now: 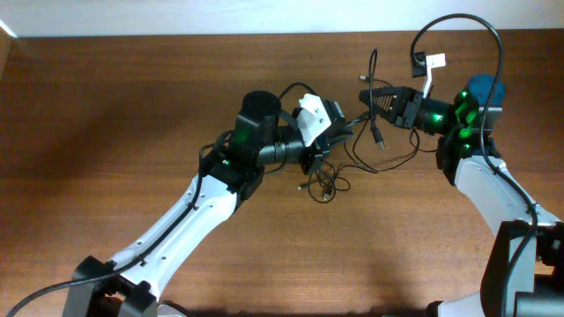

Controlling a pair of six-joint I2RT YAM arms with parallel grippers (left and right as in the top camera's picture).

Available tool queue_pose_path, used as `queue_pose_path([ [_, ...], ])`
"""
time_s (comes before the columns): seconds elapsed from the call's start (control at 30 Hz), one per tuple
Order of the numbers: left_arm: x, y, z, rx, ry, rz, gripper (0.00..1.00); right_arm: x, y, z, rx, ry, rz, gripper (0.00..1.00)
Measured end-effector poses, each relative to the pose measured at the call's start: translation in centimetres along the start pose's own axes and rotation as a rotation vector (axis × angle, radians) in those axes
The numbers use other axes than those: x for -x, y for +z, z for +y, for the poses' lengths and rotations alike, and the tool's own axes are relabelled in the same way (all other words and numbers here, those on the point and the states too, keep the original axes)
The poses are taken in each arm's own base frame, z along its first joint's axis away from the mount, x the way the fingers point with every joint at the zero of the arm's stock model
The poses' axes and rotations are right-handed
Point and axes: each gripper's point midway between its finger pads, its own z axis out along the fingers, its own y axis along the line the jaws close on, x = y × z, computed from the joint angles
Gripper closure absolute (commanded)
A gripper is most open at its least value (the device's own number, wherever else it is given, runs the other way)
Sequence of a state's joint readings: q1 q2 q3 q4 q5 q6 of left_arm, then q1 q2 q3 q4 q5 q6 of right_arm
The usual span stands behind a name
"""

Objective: Untangle cables

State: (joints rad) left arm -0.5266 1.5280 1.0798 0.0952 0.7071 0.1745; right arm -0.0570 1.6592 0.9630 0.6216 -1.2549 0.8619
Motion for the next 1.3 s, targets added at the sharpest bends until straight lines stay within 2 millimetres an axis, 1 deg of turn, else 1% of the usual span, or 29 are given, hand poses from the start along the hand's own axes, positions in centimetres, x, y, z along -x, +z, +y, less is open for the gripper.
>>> queue_pose_path([
  [0.13, -0.5, 0.0, -0.1, -0.003, -0.015, 0.017, 1.00, 0.5, 0.0, 0.5, 0.009, -0.006, -0.016, 0.96],
  [0.27, -0.9, 0.0, -0.1, -0.006, -0.029, 0.033, 1.00, 1.9, -0.1, 2.6, 0.059, -0.058, -0.055, 0.96],
  [0.3, -1.1, 0.1, -0.1, -0.007, -0.031, 0.036, 1.00, 2.2, 0.1, 3.1, 0.068, -0.037, -0.067, 0.96],
  [0.4, -1.9, 1.0, -0.5, -0.024, -0.040, 0.053, 1.00, 2.4, 0.7, 2.9, 0.057, 0.030, -0.092, 0.96],
  [0.43, -2.4, 1.6, -0.9, -0.039, -0.043, 0.061, 1.00, 2.4, 1.1, 2.7, 0.047, 0.061, -0.101, 0.96],
  [0.5, -2.8, 2.4, -1.6, -0.062, -0.042, 0.070, 1.00, 2.1, 1.9, 1.5, 0.005, 0.161, -0.117, 0.96],
  [0.6, -2.7, 2.7, -2.2, -0.074, -0.034, 0.068, 1.00, 1.7, 2.5, -0.3, -0.063, 0.269, -0.138, 0.96],
  [0.73, -2.6, 2.7, -2.0, -0.067, -0.030, 0.064, 1.00, 1.2, 2.3, -2.6, -0.151, 0.378, -0.167, 0.96],
  [0.8, -2.4, 2.8, -2.0, -0.066, -0.024, 0.056, 1.00, 0.3, 2.2, -3.9, -0.201, 0.457, -0.161, 0.96],
  [0.93, -1.9, 2.8, -1.4, -0.035, -0.004, 0.038, 1.00, -2.9, 1.3, -7.3, -0.355, 0.674, -0.141, 0.96],
  [1.03, -1.6, 2.9, -1.0, -0.011, 0.009, 0.024, 1.00, -4.8, 0.4, -9.4, -0.474, 0.784, -0.151, 0.96],
  [1.1, -1.7, 2.9, -0.8, -0.005, 0.008, 0.027, 1.00, -5.1, 0.0, -10.0, -0.511, 0.797, -0.166, 0.96],
  [1.2, -1.7, 3.0, -0.7, 0.000, 0.009, 0.026, 1.00, -4.8, -0.2, -10.5, -0.537, 0.787, -0.189, 0.96],
  [1.27, -1.5, 3.0, -0.7, 0.002, 0.016, 0.017, 1.00, -4.8, -0.6, -11.0, -0.571, 0.785, -0.209, 0.96],
  [1.3, -1.1, 3.0, -0.6, 0.003, 0.026, 0.004, 1.00, -4.8, -1.0, -11.6, -0.608, 0.781, -0.235, 0.96],
])
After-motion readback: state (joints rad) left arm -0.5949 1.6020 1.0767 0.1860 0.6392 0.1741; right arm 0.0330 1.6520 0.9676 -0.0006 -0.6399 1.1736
